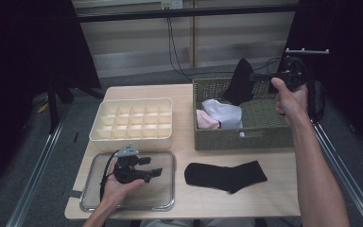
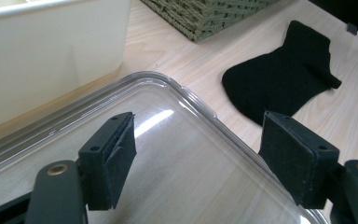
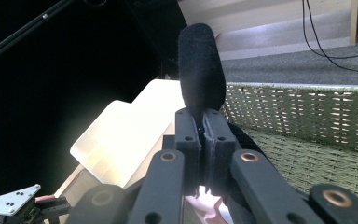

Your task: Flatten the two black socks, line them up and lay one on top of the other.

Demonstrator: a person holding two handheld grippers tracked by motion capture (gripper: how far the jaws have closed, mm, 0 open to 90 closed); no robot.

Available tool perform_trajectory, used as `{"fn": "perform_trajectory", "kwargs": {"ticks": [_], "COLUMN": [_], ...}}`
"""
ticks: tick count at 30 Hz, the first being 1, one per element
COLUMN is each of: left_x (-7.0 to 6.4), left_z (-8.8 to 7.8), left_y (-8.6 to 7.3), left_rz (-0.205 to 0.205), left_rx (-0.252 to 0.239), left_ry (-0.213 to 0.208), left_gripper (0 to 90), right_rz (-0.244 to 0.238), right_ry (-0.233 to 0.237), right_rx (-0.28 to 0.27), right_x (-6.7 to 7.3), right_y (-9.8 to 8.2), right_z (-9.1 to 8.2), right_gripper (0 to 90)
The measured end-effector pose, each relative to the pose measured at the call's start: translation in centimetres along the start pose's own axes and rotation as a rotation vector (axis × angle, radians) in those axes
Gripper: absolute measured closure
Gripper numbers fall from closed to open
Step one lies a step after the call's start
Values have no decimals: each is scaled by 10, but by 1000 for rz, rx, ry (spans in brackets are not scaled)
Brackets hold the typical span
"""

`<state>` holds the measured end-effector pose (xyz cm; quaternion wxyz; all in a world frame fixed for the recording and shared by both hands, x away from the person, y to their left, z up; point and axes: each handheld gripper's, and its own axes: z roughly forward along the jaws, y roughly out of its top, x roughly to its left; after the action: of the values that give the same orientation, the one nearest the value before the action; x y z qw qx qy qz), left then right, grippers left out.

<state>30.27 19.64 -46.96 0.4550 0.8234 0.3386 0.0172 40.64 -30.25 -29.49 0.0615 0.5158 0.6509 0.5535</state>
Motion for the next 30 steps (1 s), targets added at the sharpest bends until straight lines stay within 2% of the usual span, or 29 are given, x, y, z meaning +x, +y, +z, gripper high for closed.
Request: {"fn": "perform_trajectory", "kwargs": {"ticks": [2, 8, 17, 20, 23, 24, 30], "left_x": [-1, -5, -8, -8, -6, -5, 1], "left_z": [-1, 4, 11, 11, 11, 11, 9], "left_y": [3, 16, 35, 33, 26, 25, 15], "left_rz": [0, 22, 49, 56, 47, 45, 25], "left_rx": [-8, -32, -47, -44, -31, -25, -13], "left_ry": [-8, -9, -22, -27, -24, -20, -4], "left_gripper": [325, 313, 305, 304, 299, 297, 290], "right_rz": [-6, -6, -35, -51, -44, -39, -57], "right_ry": [-5, 12, 51, 66, 78, 96, 114], "right_rx": [-15, -36, -50, -57, -67, -73, -85], "right_x": [2, 4, 21, 26, 29, 30, 37], "right_y": [1, 8, 18, 19, 19, 18, 17], "right_z": [-1, -6, -7, -8, -9, -10, -17], "right_gripper": [859, 858, 859, 859, 857, 858, 858]}}
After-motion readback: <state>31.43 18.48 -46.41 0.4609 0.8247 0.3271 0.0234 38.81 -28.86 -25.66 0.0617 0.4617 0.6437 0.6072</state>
